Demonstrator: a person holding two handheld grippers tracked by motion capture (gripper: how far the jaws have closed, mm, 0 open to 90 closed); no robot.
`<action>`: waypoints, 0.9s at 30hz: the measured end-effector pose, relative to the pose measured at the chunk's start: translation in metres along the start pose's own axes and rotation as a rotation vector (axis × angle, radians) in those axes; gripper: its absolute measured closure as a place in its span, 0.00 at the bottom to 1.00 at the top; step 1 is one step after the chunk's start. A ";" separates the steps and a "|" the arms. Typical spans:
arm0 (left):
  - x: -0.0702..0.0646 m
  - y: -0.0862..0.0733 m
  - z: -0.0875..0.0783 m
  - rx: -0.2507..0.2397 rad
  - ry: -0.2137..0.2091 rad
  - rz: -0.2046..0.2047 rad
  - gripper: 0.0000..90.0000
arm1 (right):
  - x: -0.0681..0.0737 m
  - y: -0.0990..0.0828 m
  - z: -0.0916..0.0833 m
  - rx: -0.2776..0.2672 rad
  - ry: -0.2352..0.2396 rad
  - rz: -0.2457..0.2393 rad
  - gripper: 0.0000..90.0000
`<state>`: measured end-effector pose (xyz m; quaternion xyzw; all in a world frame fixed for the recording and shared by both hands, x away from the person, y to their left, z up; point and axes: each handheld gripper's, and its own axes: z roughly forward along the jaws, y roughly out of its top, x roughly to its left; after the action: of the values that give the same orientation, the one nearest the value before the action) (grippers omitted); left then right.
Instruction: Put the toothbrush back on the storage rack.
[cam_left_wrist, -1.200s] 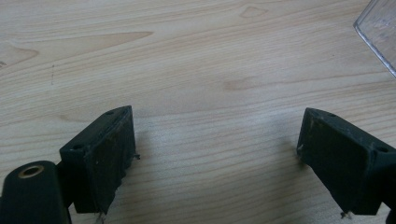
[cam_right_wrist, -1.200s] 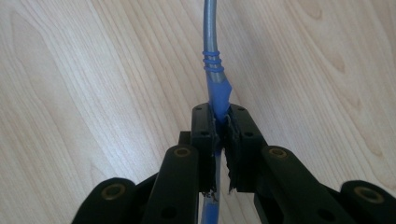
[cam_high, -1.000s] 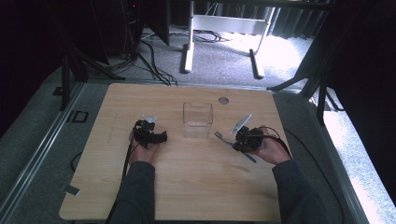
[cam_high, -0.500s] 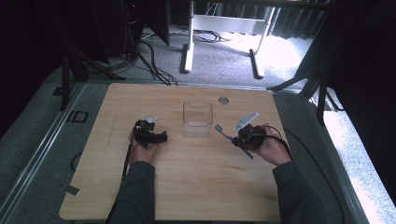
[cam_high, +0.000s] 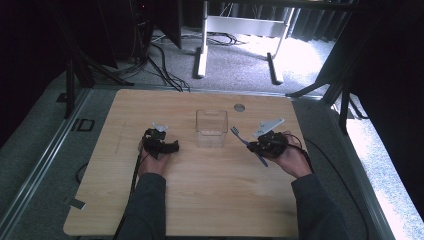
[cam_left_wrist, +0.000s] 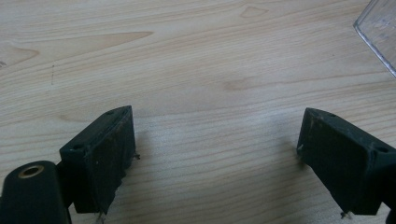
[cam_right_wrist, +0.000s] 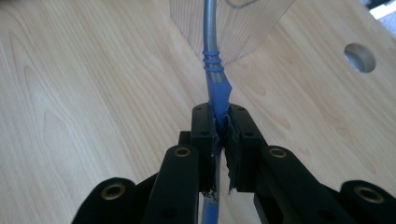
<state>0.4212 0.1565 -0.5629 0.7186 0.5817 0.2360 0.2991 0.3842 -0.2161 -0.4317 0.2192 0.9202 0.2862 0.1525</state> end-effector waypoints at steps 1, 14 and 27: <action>0.000 0.000 0.000 0.001 0.000 0.001 0.13 | 0.000 0.001 -0.001 -0.007 -0.004 0.005 0.92; 0.000 0.000 0.000 0.000 0.000 0.000 0.13 | -0.001 0.003 -0.008 -0.076 -0.030 0.030 0.92; 0.000 0.000 0.000 0.000 0.000 0.000 0.13 | -0.001 0.008 -0.011 -0.153 -0.042 0.051 0.92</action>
<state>0.4212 0.1565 -0.5630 0.7186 0.5818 0.2359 0.2992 0.3829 -0.2157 -0.4185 0.2362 0.8864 0.3546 0.1808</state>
